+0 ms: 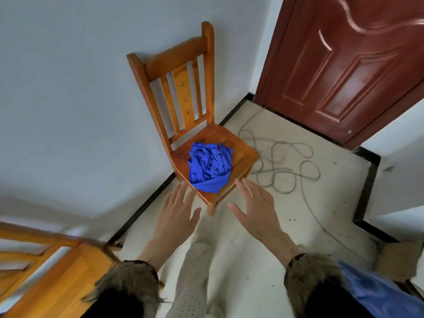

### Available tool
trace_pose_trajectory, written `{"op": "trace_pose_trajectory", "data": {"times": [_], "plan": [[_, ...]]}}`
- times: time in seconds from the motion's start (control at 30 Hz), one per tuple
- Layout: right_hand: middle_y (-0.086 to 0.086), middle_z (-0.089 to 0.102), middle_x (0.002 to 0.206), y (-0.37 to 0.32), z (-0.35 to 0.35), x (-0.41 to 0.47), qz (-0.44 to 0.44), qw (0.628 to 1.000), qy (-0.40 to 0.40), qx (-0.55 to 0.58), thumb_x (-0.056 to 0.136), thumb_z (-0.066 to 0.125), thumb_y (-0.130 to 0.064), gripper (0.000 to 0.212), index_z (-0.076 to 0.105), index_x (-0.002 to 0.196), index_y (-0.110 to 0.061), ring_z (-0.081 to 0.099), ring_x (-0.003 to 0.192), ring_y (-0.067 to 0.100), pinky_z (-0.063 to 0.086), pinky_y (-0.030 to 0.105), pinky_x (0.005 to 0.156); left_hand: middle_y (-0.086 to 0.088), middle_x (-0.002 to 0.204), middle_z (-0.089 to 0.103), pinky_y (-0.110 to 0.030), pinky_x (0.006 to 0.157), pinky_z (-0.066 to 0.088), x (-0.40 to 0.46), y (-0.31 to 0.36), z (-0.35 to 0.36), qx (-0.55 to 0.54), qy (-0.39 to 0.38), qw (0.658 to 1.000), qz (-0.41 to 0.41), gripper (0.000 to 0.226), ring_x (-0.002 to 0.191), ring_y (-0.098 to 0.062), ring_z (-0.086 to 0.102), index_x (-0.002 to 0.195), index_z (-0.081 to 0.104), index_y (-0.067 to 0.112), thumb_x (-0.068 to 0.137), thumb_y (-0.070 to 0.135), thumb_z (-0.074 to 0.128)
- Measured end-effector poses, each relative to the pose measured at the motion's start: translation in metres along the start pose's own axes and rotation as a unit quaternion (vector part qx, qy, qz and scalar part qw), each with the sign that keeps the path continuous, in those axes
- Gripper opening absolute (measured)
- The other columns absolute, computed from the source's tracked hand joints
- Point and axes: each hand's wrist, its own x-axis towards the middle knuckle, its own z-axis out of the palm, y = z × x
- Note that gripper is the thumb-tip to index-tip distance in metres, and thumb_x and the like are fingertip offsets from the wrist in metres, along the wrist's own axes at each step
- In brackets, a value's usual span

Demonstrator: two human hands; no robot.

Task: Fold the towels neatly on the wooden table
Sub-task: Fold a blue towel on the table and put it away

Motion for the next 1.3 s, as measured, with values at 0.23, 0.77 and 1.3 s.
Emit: {"op": "trace_pose_trajectory", "data": {"times": [0.23,0.77,1.3], "plan": [[0.001,0.027,0.152,0.043,0.054,0.142,0.016,0.994,-0.103,-0.029,0.083,0.018,-0.060,0.073,0.025,0.146,-0.024,0.026,0.139,0.019,0.020,0.045,0.111,-0.018,0.140,0.044,-0.047,0.100,0.040,0.137,-0.053,0.052,0.000,-0.076,0.997,-0.030,0.048,0.129,-0.036,0.044,0.130,0.050,0.011,0.085,0.025,0.059],[-0.005,0.061,0.065,0.150,0.245,0.282,-0.125,0.967,-0.177,-0.135,0.064,0.073,-0.026,0.014,0.067,0.076,-0.021,0.061,0.066,0.020,0.048,0.031,0.064,-0.012,0.097,0.066,-0.029,0.060,0.054,0.261,-0.108,0.267,0.026,-0.218,0.974,-0.060,0.061,0.084,-0.028,0.068,0.103,0.068,0.009,0.044,0.003,0.083],[-0.006,0.049,0.052,0.149,0.232,0.283,-0.135,0.954,-0.221,-0.151,0.055,0.080,-0.012,0.028,0.053,0.058,-0.020,0.051,0.055,0.018,0.030,0.032,0.073,-0.003,0.100,0.064,-0.028,0.084,0.040,0.268,-0.115,0.247,-0.055,-0.284,0.950,-0.115,0.019,0.091,-0.022,0.060,0.106,0.056,0.013,0.092,0.018,0.045]]}}
